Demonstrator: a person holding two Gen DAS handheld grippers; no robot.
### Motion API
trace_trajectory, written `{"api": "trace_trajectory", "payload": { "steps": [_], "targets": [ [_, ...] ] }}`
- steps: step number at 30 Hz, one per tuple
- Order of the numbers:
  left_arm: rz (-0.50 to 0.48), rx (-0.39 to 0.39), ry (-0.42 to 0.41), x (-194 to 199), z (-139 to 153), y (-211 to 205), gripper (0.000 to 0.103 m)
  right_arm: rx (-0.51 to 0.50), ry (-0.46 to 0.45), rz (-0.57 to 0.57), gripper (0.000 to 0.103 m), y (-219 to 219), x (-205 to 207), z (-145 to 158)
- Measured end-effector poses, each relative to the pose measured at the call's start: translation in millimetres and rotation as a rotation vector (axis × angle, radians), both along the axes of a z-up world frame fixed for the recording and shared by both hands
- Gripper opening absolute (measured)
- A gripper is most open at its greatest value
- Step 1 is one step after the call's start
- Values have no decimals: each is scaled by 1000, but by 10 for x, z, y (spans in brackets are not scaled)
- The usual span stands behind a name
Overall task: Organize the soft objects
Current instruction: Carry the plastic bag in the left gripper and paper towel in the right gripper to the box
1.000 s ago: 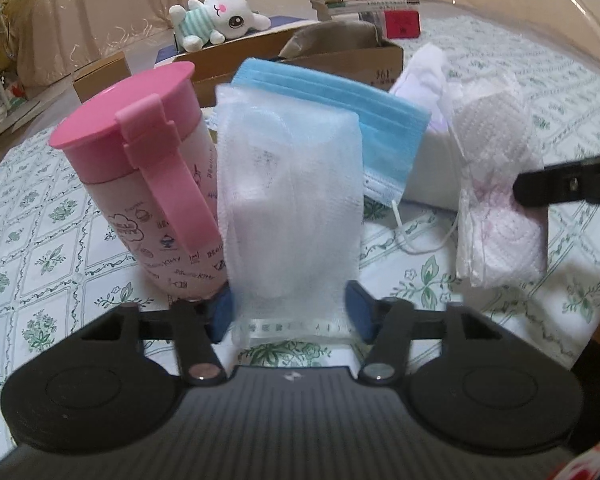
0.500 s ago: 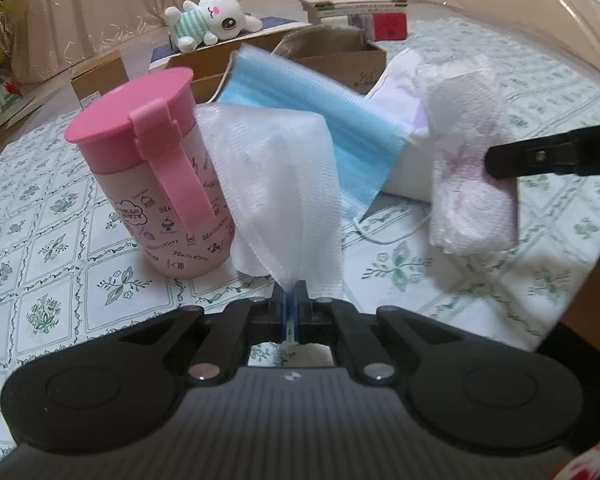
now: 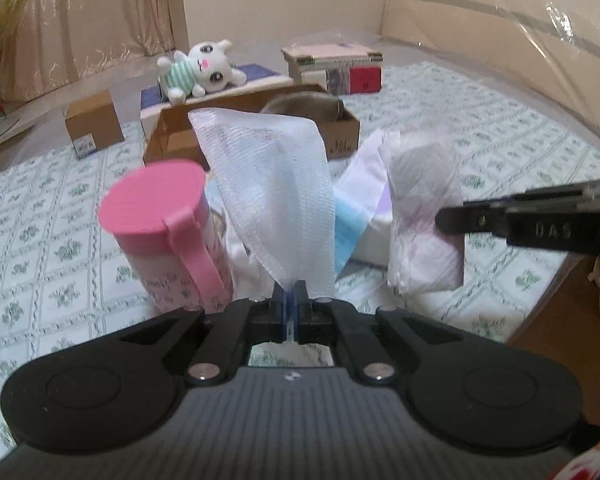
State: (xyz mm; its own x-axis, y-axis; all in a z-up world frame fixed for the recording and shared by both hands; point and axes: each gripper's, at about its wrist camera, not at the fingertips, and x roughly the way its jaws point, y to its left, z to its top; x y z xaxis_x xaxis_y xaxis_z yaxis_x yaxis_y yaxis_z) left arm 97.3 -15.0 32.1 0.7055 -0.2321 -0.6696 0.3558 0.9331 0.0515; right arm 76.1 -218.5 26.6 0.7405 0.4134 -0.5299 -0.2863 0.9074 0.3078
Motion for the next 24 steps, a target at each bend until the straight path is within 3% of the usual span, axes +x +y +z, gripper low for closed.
{"api": "trace_trajectory", "payload": {
  "steps": [14,24],
  "targets": [
    [-21,-92,-33,642,715,137,2,-48,-83,42,9,-41,447,450],
    [-8,-92,-20,1462,1079,237,2,-72,-105,67,9,-86,1232,729]
  ]
}}
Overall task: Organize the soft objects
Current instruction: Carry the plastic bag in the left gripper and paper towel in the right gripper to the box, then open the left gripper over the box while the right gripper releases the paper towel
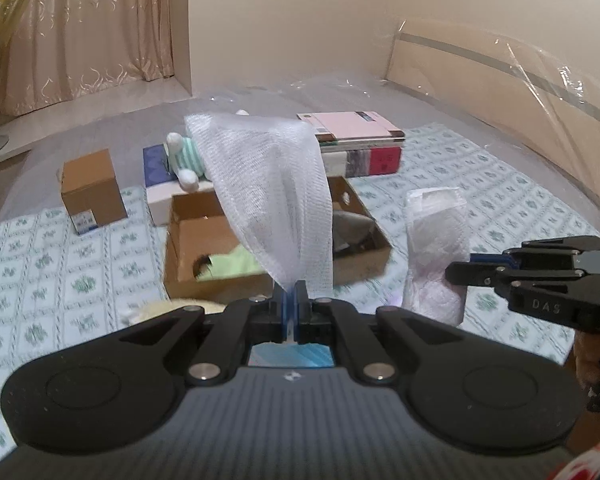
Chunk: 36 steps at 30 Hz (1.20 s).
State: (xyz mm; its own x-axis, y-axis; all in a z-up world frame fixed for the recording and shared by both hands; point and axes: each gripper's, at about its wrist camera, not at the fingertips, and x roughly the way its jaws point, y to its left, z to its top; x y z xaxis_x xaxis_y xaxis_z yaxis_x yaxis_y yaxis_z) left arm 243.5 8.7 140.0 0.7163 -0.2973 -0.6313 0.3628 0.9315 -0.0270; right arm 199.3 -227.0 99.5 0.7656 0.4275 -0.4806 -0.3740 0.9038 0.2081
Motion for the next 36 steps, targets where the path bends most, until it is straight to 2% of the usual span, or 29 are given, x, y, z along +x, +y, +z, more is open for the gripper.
{"api": "trace_trajectory", "payload": {
  "steps": [9,14,20,26,30,35,36],
  "targets": [
    [29,61,23,889,22,62,2,-34,38,15,9,82,870,17],
    [44,119,39,1388,-158,60,2,-59,65,23,9,196,1326,-109],
    [64,148,71,1921,-485,87,2,-75,101,29,9,319,1783,-310],
    [45,180,127,2228,-855,58,2,-89,159,41,9,422,2122,-517],
    [27,189,161,2294,-1049,51,3,-103,188,42,9,467,2226,-640],
    [22,189,173,2313,-1170,83,14,-98,204,41,10,503,2261,-736],
    [25,185,172,2308,-1168,94,22,-93,205,37,10,498,2263,-749]
  ]
}}
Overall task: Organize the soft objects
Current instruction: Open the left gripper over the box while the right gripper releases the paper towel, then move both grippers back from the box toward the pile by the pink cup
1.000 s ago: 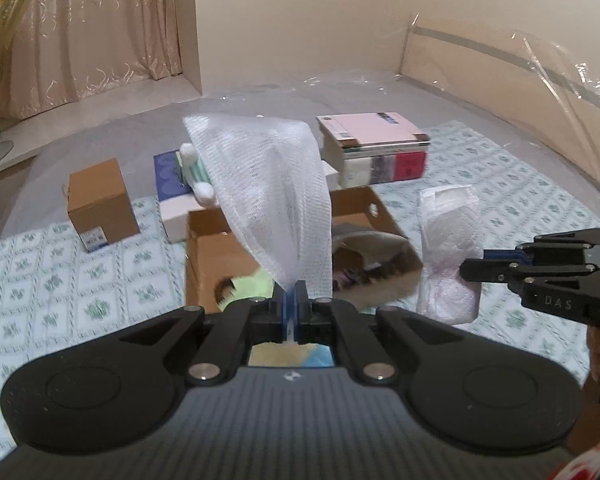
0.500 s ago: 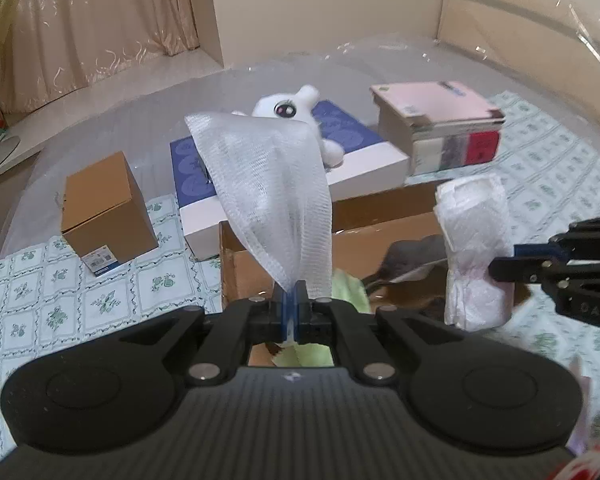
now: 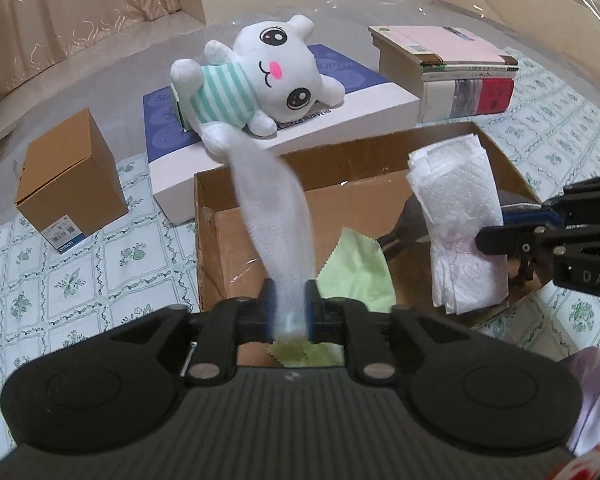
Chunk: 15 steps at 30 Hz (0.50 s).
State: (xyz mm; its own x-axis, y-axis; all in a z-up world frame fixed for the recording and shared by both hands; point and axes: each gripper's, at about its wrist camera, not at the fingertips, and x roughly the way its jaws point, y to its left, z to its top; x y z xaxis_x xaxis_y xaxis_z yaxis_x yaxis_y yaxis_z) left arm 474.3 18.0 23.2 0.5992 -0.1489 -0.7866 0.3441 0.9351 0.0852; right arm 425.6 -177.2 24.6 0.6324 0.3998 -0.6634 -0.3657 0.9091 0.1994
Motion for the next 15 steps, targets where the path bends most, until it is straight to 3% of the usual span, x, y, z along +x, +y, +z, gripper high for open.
{"api": "trace_trajectory", "payload": {
  "steps": [7,10,11,12,15],
  "targets": [
    [22,-29,-33,-109,154,116,32,61,1,-28,11,-66,30,30],
    [31,-40,-46,-191,231,168,33,85,-2,-22,38,-82,13,73],
    [34,-44,-49,-220,253,187,34,91,-13,-22,57,-83,-7,95],
    [37,-48,-54,-251,275,205,34,95,-26,-22,63,-81,-36,120],
    [45,-67,-66,-370,363,253,34,95,-50,-26,63,-69,-116,198]
  ]
}}
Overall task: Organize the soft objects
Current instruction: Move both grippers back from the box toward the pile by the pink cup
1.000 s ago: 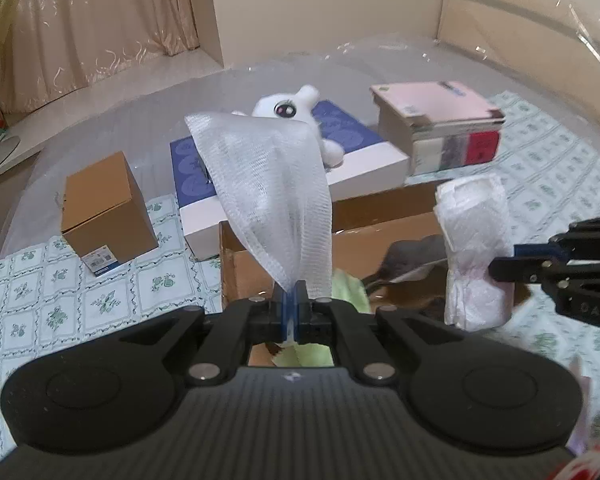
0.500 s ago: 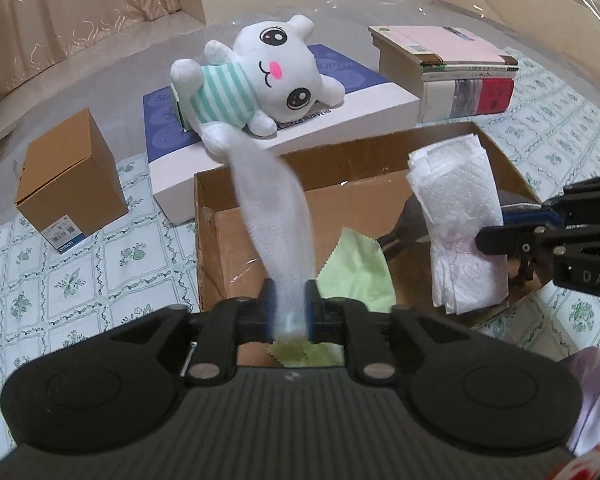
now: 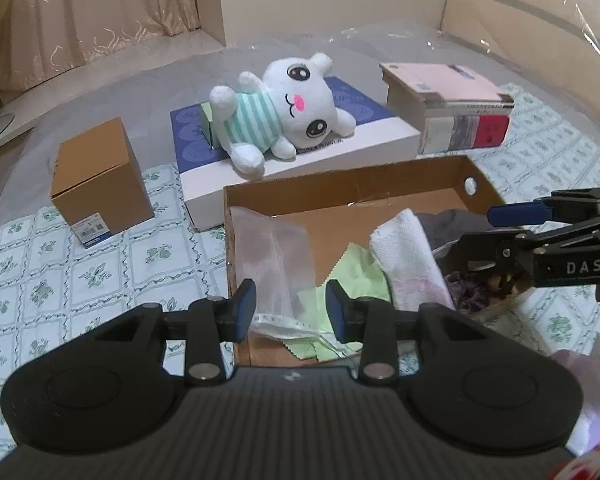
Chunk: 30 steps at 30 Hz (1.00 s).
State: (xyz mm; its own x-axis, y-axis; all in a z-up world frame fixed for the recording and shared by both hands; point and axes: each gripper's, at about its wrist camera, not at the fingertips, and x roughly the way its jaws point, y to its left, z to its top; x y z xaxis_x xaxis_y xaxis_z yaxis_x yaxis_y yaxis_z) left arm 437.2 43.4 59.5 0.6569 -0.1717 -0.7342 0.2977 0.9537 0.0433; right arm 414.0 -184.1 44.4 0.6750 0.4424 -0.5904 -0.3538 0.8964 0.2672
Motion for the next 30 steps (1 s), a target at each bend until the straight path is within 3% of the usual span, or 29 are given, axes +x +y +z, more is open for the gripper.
{"api": "trace_trajectory", "payload": {
  "steps": [11,17,20,24,30],
  "targets": [
    [50,-108,-103,-887,598,104,34,30,-35,-33,64,-115,-779,385],
    [66,-142,-181,-1640,857,44,43,104,-66,-99,64,-305,-1492,559],
    [72,-151,-203,-2029,903,8,46,138,-70,-109,64,-386,-1826,598],
    [70,-143,-229,-2508,894,-73,59,138,-73,-101,64,-429,-2259,589],
    [106,-147,-251,-3123,722,-127,69,167,-80,-125,64,-514,-2830,485]
  ]
}}
